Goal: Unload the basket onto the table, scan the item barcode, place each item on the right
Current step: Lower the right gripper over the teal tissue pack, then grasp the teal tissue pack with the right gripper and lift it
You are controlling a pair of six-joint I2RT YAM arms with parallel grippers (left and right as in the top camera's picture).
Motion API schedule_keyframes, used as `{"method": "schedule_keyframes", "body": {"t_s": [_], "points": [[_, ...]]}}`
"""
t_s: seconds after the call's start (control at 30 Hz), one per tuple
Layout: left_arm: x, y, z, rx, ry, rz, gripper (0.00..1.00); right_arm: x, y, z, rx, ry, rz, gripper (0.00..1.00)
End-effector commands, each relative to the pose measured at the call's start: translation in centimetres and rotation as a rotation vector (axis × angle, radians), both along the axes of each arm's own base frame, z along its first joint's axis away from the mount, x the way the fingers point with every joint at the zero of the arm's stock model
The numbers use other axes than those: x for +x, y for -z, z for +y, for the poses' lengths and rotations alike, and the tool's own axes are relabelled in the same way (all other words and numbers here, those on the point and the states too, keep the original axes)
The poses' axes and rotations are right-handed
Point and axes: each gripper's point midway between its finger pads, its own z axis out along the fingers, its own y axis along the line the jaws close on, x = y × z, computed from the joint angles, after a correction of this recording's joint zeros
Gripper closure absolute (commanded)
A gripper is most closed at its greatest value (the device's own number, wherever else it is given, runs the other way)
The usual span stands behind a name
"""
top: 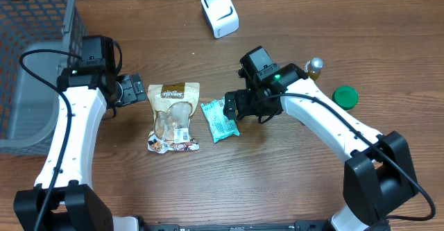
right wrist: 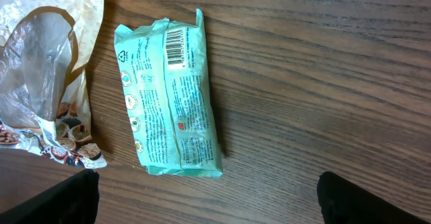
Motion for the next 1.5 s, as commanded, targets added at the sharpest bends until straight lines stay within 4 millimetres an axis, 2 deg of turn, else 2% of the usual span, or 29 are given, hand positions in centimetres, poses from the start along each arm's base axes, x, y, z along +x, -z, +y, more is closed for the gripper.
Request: {"method": "schedule_keyframes", "body": {"t_s": [0.0, 0.17, 0.43, 0.7, 1.0, 1.13, 1.33, 1.47], "points": [[0.3, -0.7, 0.2, 0.017, 0.007, -0.018, 0.0, 0.1, -0.1, -0.1, 0.002, 0.007, -0.006, 0.0], [0.3, -0.7, 0.2, 0.017, 0.007, -0.018, 0.01, 0.1, -0.1, -0.1, 0.007, 0.048, 0.008, 0.01], [0.3, -0.7, 0.2, 0.017, 0.007, -0.018, 0.0, 0.0, -0.1, -0.2, 0.009, 0.082, 0.021, 0.1], [0.3, -0.7, 0.2, 0.017, 0.007, -0.018, 0.0, -0.7, 0.1, -0.4, 0.006, 0.185, 0.084, 0.28], [0.3, -0.7, 0.2, 0.017, 0.006, -0.018, 0.0, -3.0, 0.2, 1.8, 0.0, 0.197, 0.127, 0.37], [0.3, -0.7, 0.2, 0.017, 0.007, -0.018, 0.0, -2.7, 0.4, 2.2, -0.05, 0.245, 0.068, 0.39], [0.3, -0.7, 0.2, 0.017, 0.007, -0.018, 0.0, -2.9, 0.5, 2.6, -0.093, 0.37, 0.028, 0.57], [0.3, -0.7, 0.2, 0.017, 0.007, -0.018, 0.0, -3.2, 0.8, 3.0, -0.092, 0.489, 0.045, 0.59]]}}
